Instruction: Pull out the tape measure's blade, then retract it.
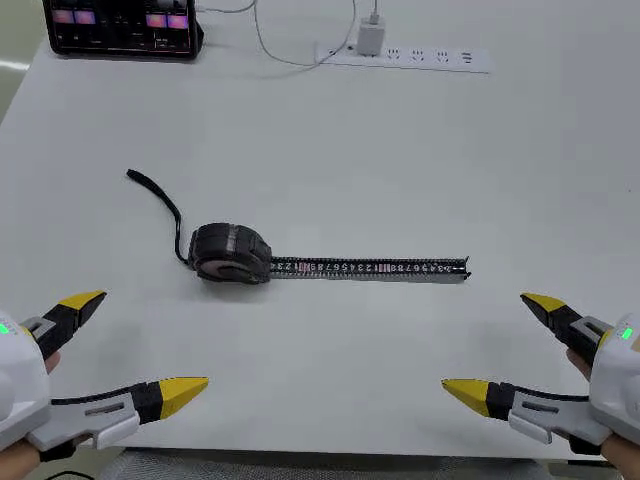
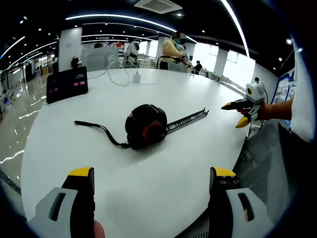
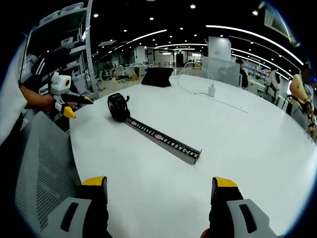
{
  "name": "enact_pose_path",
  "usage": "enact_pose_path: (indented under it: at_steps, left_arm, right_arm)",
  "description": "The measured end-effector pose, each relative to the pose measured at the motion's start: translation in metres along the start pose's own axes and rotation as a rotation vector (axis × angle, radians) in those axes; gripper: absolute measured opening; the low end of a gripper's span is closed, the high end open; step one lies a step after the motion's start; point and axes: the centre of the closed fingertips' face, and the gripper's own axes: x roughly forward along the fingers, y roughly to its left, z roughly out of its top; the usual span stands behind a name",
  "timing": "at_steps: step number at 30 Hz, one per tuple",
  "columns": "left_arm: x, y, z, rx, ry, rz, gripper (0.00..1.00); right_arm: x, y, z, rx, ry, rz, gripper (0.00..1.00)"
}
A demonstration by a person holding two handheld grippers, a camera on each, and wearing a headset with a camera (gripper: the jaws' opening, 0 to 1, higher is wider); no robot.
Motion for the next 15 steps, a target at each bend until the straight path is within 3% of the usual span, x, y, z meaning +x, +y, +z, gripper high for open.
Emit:
enact_pose_path:
  at_steps: [8,15]
  left_arm:
    - [0.0003,-0.0009,-0.0038,-0.012,0.003,-0.001,0.94]
    - [0.0005,0.0009,0.0003,-0.008,-0.004,0.002,0.94]
  right_arm:
    - [-0.0010,-0.0019,0.0002,0.006,-0.006,-0.004,0.85]
    - [-0.0006,-0.0014,0.0007,0.007,-0.007,-0.002,0.85]
